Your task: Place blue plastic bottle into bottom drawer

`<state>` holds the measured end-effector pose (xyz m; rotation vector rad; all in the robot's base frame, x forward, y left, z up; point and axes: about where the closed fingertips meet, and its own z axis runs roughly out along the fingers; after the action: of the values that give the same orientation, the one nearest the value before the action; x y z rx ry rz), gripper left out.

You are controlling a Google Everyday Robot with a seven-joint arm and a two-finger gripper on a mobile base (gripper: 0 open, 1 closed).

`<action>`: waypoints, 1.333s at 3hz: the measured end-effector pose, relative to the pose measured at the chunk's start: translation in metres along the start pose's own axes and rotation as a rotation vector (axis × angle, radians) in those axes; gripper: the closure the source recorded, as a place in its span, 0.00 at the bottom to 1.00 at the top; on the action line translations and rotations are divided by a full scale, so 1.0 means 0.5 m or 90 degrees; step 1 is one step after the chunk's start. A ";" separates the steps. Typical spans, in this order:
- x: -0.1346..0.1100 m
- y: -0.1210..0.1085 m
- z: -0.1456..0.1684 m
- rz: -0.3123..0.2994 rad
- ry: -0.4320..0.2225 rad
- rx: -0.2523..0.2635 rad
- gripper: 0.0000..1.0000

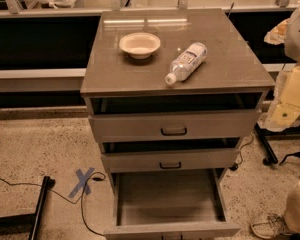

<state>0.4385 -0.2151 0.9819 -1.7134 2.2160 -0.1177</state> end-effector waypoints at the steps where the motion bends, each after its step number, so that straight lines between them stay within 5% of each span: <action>1: 0.000 0.000 0.000 0.000 0.000 0.000 0.00; 2: 0.004 -0.031 0.018 -0.021 0.017 0.004 0.00; 3: 0.007 -0.114 0.054 -0.075 -0.012 0.027 0.00; 4: -0.025 -0.201 0.107 -0.200 -0.023 0.055 0.00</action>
Offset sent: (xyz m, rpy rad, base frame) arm 0.0396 -0.0131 -0.0165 -0.0886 0.0130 0.0552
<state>0.5510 -0.2231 0.9611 -1.9843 1.8732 -0.2514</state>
